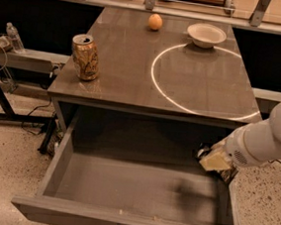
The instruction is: Pick rxbar chocolate from top drawer and place on counter
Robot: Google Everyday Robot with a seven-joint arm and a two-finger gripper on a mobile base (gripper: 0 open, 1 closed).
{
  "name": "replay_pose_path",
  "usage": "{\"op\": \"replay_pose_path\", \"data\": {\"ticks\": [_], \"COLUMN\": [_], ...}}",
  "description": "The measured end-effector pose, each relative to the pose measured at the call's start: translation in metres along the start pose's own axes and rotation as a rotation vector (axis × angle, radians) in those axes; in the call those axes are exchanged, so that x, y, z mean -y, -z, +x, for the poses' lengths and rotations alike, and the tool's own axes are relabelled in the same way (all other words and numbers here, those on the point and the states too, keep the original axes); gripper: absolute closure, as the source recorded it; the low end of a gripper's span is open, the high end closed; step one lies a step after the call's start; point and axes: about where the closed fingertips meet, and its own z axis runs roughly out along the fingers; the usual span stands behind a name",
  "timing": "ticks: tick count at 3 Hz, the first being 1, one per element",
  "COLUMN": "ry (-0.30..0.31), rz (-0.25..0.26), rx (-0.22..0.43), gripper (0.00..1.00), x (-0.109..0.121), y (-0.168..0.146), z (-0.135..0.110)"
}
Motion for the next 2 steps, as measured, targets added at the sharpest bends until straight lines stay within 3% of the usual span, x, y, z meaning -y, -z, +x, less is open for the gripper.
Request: {"op": "replay_pose_path", "data": {"ticks": [1, 2], "ry": [0.002, 0.005], "rz": [0.023, 0.049], "rx": [0.015, 0.027], "gripper": [1.0, 1.0], "x": [0.009, 0.015], "y": [0.062, 0.096], "z": [-0.005, -0.009]}}
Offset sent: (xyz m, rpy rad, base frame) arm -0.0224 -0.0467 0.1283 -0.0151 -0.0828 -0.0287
